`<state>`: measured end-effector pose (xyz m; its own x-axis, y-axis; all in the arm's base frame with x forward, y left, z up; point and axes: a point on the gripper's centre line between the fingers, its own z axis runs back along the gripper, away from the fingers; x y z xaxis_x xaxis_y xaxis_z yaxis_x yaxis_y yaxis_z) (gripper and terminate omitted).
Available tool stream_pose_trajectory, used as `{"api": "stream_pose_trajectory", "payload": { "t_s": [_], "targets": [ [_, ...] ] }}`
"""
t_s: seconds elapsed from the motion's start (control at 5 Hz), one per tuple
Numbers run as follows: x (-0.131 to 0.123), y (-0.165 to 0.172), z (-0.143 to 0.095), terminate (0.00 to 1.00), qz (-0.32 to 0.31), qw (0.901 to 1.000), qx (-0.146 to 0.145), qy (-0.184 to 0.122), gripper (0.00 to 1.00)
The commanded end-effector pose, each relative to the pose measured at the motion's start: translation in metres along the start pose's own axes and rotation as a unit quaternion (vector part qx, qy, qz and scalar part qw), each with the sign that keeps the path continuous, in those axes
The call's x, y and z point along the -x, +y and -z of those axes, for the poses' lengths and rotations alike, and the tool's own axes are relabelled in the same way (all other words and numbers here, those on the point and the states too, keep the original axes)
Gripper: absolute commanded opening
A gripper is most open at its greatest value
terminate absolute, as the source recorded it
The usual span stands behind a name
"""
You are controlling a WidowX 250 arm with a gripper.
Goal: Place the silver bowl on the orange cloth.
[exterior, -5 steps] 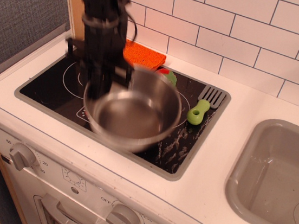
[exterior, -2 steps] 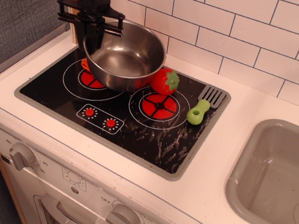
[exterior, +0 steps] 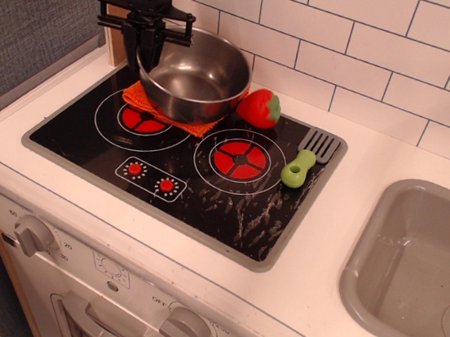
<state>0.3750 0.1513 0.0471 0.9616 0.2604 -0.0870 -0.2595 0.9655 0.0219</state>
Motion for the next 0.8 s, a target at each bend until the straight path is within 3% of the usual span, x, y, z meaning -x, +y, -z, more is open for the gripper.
{"api": "stream_pose_trajectory", "payload": {
  "t_s": [0.0, 0.2, 0.6],
  "targets": [
    [-0.007, 0.012, -0.020, 0.00, -0.014, 0.9995, -0.006, -0.028, 0.00],
    [-0.005, 0.008, -0.022, 0.00, 0.000, 0.9996, -0.008, -0.026, 1.00],
    [0.002, -0.012, -0.047, 0.00, 0.055, 0.9964, -0.033, -0.054, 1.00]
  ]
}}
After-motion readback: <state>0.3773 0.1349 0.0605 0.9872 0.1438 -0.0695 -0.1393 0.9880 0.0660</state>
